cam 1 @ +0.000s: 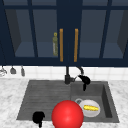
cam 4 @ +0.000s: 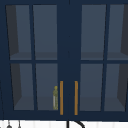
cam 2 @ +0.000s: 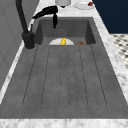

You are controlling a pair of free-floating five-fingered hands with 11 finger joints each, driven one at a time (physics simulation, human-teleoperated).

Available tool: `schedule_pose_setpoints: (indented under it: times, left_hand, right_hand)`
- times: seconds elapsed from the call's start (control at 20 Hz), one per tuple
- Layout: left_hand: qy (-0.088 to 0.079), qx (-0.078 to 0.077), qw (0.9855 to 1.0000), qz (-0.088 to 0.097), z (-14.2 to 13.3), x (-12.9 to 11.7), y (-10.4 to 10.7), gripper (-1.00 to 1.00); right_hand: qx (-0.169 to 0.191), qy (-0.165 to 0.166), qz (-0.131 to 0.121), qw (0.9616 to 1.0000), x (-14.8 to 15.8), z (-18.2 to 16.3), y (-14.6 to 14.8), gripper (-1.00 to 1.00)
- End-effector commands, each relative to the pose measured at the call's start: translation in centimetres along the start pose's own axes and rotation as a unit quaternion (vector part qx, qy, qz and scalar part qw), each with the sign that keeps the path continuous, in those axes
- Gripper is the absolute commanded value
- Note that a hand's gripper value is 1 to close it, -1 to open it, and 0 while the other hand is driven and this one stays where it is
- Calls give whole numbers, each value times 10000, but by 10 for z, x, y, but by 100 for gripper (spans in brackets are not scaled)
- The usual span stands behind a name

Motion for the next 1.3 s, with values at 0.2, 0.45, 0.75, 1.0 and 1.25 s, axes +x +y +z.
schedule_pose_setpoints:
  times: [0.2, 0.45, 0.75, 1.0, 1.25]
  left_hand:
    - [0, 0, 10000, 0, 0, 0, 0, 0]
    - [0, 0, 10000, 0, 0, 0, 0, 0]
    - [0, 0, 10000, 0, 0, 0, 0, 0]
    - [0, 0, 10000, 0, 0, 0, 0, 0]
    - [0, 0, 10000, 0, 0, 0, 0, 0]
  right_hand:
    - [312, 59, 283, 9991, 20, -47, -19, -100]
    - [322, -10, 226, 9992, 20, -77, -19, -100]
    - [436, -69, 301, 9986, 15, -106, -9, -100]
    - [505, -372, 235, 9978, -3, -119, 2, -100]
    - [396, -353, 80, 9986, -1, -122, 4, -100]
